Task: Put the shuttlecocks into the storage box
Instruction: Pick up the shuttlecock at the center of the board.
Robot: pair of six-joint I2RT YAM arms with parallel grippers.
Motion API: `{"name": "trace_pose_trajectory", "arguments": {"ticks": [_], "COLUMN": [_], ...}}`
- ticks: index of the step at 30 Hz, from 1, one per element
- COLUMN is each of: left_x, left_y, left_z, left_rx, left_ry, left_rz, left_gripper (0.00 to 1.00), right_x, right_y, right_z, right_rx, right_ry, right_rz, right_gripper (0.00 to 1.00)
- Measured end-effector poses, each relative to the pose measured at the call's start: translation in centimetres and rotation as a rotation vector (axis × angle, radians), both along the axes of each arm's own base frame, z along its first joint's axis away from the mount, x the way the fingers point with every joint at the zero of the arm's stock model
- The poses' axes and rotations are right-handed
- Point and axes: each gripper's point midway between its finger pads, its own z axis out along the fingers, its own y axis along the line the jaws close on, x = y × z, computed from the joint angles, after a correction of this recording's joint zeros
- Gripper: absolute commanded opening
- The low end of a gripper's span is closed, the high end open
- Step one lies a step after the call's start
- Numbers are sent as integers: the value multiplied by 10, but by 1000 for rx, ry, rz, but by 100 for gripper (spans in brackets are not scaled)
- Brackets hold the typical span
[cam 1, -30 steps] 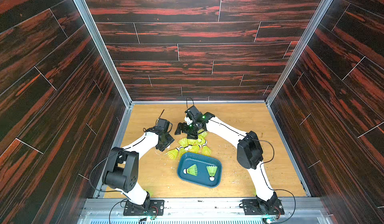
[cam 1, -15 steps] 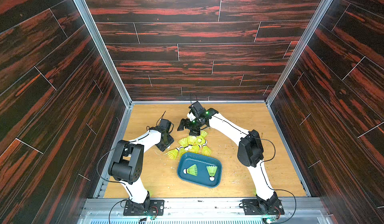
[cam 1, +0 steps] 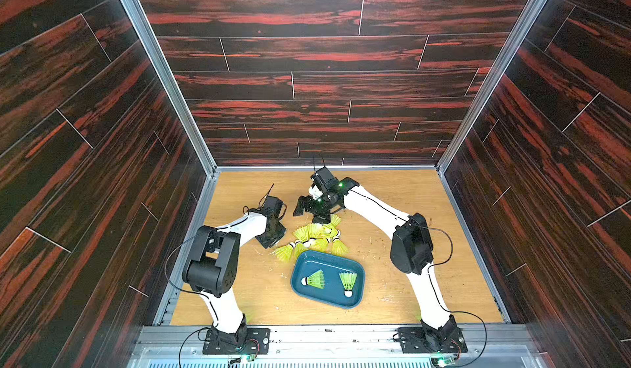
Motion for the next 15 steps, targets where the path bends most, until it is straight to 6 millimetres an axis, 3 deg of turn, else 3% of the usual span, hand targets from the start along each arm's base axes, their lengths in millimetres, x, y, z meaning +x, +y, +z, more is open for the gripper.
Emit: {"name": "trace_pose_trajectory", "arguments": {"ticks": [4, 9, 12, 15], "left_x": [-4, -13, -17, -40], "left_y": [4, -1, -25, -63], "left_z": [12, 55, 93, 121], "left_rx": [28, 66, 69, 50], "left_ry": [-9, -57, -128, -179], "left_rz": [-51, -208, -386, -620], "left_gripper": [16, 15, 15, 15], "right_x": [1, -11, -32, -62], "right_y": [-8, -32, -54, -80], "right_z": [1, 25, 49, 66], "right_rx": [-31, -60, -50, -21], "right_ry": [-31, -100, -149, -184], "right_rz": [-5, -5, 1, 12], "right_gripper": [90, 90, 90, 89]}}
